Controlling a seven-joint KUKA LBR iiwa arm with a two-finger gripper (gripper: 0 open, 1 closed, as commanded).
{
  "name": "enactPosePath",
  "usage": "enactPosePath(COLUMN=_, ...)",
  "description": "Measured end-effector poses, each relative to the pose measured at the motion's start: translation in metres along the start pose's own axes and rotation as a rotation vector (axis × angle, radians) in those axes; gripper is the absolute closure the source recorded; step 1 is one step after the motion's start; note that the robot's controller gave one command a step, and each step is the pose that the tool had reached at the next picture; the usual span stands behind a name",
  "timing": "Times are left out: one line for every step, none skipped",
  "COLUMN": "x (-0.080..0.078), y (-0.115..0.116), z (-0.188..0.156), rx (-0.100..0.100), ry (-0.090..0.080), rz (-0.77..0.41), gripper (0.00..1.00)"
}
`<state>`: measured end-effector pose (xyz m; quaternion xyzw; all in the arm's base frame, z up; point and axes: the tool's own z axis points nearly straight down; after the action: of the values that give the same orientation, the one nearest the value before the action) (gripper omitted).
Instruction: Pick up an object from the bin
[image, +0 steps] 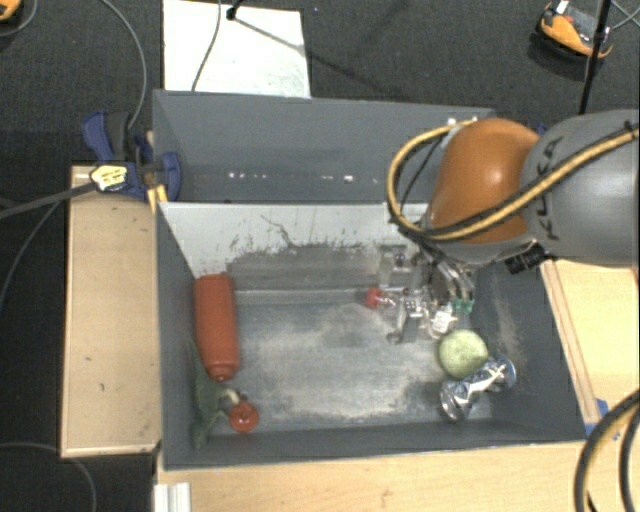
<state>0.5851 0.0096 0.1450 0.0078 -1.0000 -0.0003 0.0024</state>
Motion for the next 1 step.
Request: enactPosePath(x=-0.0018, y=-0.0001, z=-0.0049, rx=0.0, ry=-0.008, rz=0.0, gripper=0.0)
